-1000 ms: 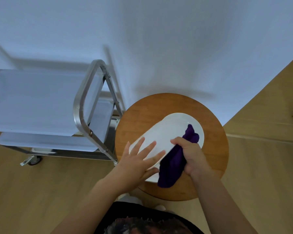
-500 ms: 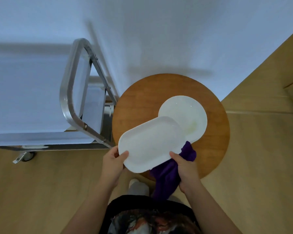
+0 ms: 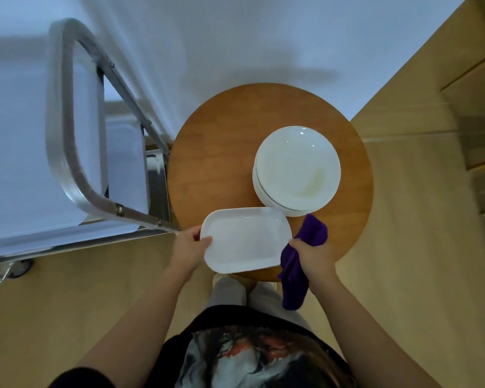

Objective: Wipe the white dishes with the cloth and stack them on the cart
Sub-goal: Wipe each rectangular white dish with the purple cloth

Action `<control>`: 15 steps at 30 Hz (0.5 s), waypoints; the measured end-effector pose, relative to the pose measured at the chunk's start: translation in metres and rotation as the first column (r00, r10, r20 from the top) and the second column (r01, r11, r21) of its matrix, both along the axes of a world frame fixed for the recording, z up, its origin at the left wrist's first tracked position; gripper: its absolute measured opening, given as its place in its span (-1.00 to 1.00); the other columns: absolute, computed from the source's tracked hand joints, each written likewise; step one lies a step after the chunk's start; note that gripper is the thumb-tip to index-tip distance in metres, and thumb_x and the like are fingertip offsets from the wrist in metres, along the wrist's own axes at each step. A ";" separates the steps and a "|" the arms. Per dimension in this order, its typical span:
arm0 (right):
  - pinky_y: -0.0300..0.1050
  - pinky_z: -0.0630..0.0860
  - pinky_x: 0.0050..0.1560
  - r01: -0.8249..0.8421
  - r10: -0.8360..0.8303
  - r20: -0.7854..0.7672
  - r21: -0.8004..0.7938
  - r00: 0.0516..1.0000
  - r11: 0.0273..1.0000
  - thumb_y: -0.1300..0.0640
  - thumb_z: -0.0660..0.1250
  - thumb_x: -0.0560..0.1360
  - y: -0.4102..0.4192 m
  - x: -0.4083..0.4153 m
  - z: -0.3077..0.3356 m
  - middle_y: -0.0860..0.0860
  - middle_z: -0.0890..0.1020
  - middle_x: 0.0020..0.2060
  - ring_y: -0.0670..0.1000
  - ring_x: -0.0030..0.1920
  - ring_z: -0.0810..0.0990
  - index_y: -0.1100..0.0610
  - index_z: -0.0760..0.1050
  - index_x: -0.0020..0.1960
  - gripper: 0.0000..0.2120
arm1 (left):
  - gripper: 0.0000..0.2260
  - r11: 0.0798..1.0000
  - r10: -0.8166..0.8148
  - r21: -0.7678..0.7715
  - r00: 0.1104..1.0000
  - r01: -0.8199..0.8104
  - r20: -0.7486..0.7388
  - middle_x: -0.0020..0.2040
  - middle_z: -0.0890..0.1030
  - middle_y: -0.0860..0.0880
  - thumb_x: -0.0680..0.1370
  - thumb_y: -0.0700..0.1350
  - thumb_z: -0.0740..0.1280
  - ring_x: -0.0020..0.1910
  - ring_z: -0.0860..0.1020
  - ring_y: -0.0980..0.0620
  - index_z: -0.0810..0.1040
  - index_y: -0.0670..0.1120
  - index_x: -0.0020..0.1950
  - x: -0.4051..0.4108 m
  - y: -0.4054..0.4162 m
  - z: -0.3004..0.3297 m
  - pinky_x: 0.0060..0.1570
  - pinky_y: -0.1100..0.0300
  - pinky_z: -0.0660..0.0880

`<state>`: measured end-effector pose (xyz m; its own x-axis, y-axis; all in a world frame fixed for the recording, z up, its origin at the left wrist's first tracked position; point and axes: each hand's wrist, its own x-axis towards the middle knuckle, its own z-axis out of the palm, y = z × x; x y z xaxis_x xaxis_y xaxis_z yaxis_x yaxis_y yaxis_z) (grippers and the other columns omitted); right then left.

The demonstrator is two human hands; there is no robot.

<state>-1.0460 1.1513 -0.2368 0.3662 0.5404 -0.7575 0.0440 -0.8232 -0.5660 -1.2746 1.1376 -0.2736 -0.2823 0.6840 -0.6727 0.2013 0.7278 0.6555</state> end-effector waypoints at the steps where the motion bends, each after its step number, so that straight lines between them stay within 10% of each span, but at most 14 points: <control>1: -0.14 0.41 -0.32 0.010 -0.010 -0.008 -0.009 1.000 1.000 0.16 0.43 0.40 -0.001 -0.001 -0.002 0.01 0.57 -0.19 0.00 -0.19 0.55 0.04 0.42 0.01 -0.74 | -0.73 1.000 0.008 -0.006 1.000 -0.008 -0.010 0.07 0.59 -0.10 0.55 -0.28 0.28 0.05 0.54 -0.10 0.54 -0.17 0.25 -0.001 -0.001 -0.003 0.00 -0.02 0.56; 9: 0.03 0.53 -0.02 0.019 -0.019 -0.007 -0.011 1.000 1.000 0.17 0.44 0.40 -0.002 -0.008 -0.012 0.04 0.59 -0.17 0.04 -0.14 0.58 0.02 0.43 -0.08 -0.80 | -0.60 0.952 -0.306 -0.122 0.858 0.281 -0.413 0.33 0.34 -0.24 0.60 -0.12 0.23 0.25 0.40 -0.17 0.37 -0.07 0.45 -0.002 0.011 -0.027 0.25 0.01 0.36; 15: -0.09 0.47 -0.22 0.053 -0.053 0.005 -0.033 0.999 0.998 0.18 0.39 0.41 0.000 0.000 -0.021 0.06 0.58 -0.21 0.04 -0.19 0.56 0.03 0.42 -0.13 -0.85 | -0.69 0.968 -0.251 -0.070 0.938 0.241 -0.240 0.18 0.52 -0.21 0.56 -0.16 0.26 0.11 0.50 -0.19 0.45 -0.13 0.31 0.002 0.008 -0.049 0.13 -0.09 0.48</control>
<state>-1.0456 1.1517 -0.2581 0.3969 0.4949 -0.7730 0.0025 -0.8428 -0.5382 -1.2729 1.1453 -0.3223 -0.2683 0.7277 -0.6312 0.5281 0.6591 0.5355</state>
